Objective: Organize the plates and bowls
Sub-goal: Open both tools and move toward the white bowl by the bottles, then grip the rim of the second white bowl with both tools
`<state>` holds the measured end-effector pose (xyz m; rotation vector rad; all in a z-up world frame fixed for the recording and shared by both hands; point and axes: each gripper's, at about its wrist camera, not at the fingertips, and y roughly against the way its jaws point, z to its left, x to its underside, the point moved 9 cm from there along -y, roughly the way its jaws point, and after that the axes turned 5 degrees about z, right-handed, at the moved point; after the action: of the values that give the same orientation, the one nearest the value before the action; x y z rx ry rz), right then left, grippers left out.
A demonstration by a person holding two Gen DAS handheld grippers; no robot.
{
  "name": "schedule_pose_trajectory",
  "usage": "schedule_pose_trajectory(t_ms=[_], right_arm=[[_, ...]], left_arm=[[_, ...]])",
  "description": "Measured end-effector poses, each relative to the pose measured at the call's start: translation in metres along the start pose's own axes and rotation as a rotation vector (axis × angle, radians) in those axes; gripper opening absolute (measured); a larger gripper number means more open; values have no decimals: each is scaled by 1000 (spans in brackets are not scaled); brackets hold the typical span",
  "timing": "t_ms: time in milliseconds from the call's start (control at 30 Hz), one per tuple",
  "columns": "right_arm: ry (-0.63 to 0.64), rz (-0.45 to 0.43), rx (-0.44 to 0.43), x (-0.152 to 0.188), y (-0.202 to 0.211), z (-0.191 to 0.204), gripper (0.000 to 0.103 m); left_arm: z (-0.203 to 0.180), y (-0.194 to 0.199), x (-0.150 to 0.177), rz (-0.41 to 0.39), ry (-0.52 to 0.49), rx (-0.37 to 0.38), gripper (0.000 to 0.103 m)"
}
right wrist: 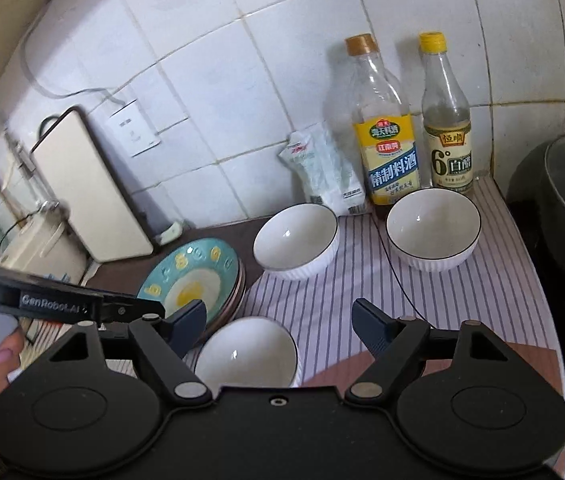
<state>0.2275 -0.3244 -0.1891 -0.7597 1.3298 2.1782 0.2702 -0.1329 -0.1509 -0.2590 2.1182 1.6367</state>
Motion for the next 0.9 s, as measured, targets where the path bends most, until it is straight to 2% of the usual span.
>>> schedule_pose_trajectory(t_ms=[167, 267, 333, 467, 567, 700, 833, 900], right_arm=[[-125, 18, -40, -18, -23, -1, 83], [-258, 30, -80, -26, -40, -5, 78], [-369, 69, -85, -30, -57, -11, 77], [-472, 94, -89, -37, -86, -21, 76], [-496, 115, -45, -39, -111, -29, 74], [-555, 143, 2, -37, -142, -46, 69], [-592, 225, 103, -35, -167, -59, 67], [-574, 230, 128, -39, -178, -61, 65]], left_arm=[[20, -13, -28, 1, -5, 23, 46], [29, -24, -45, 4, -41, 19, 46], [33, -35, -57, 1, -72, 16, 46], [43, -62, -80, 12, -70, 10, 46], [48, -88, -92, 50, -59, 20, 46], [46, -125, -107, 79, -67, 88, 46], [38, -150, -119, 100, -154, 34, 46], [35, -162, -123, 119, -181, 19, 46]])
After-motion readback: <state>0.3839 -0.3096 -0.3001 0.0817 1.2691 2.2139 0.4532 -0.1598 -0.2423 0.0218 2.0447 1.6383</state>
